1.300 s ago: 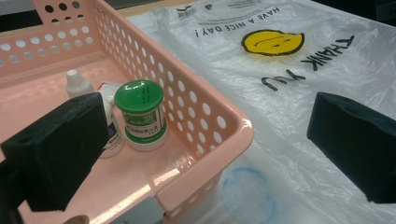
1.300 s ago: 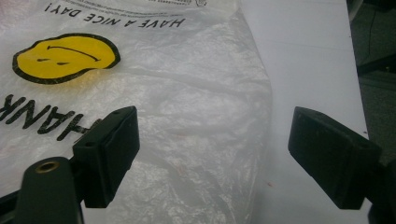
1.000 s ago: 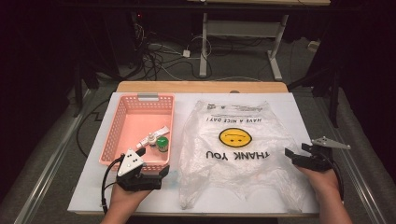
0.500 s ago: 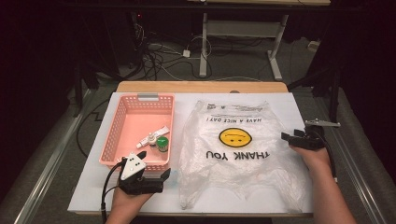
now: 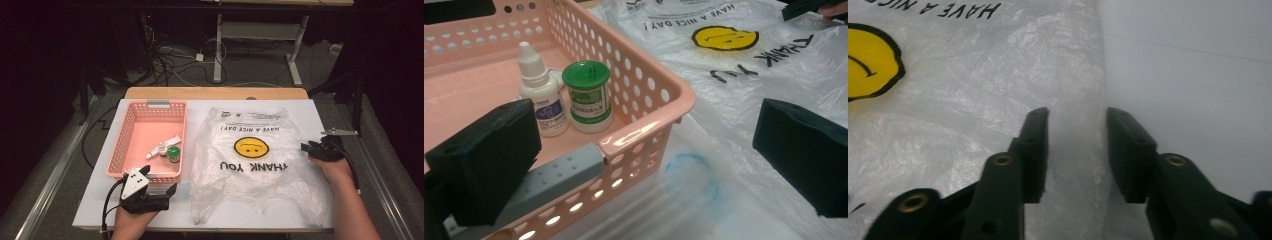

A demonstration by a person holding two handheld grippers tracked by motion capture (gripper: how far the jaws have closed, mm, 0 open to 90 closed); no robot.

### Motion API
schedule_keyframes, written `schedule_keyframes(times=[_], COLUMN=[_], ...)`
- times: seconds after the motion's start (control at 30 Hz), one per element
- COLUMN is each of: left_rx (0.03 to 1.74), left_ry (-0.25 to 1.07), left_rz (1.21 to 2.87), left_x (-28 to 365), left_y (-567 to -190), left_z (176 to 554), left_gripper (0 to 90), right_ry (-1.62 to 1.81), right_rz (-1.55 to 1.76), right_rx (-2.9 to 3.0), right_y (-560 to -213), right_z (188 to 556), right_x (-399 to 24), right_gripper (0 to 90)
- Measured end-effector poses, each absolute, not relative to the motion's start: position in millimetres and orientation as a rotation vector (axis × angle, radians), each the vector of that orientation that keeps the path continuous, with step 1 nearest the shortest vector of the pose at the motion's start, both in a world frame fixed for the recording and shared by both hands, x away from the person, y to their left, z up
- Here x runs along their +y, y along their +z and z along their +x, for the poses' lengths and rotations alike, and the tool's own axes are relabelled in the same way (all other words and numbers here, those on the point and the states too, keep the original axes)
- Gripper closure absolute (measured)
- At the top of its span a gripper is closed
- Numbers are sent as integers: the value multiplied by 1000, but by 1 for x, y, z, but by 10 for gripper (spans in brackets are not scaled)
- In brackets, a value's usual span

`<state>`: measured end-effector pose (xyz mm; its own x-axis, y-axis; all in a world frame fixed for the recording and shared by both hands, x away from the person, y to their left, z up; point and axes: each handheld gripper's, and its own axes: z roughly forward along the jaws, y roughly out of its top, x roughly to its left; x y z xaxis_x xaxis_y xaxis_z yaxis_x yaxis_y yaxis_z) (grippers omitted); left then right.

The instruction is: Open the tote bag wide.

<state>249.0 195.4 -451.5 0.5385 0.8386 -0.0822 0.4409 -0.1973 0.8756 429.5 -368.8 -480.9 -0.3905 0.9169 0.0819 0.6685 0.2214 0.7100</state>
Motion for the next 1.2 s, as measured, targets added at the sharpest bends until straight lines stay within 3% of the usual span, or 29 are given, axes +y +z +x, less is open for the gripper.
schedule_keyframes(times=[0.1,0.13,0.17,0.23,0.73,1.2], left_rx=[1063,1066,1063,1072,1099,1056], left_ry=[527,528,524,532,536,488], left_rz=[1833,1831,1825,1831,1858,1835], left_x=[198,199,200,201,203,200], left_y=[-451,-451,-451,-451,-449,-441], left_z=[248,247,247,246,247,253], left_gripper=[0,0,0,0,0,0], right_ry=[970,1002,1002,1001,1054,1064], right_rz=[1446,1444,1444,1391,1385,1467], right_rx=[2173,2195,2195,2242,2148,1971], right_y=[-481,-481,-481,-481,-476,-467], right_z=[429,430,430,429,421,395], right_x=[-367,-369,-369,-366,-372,-408], right_gripper=[728,799,799,900,900,900])
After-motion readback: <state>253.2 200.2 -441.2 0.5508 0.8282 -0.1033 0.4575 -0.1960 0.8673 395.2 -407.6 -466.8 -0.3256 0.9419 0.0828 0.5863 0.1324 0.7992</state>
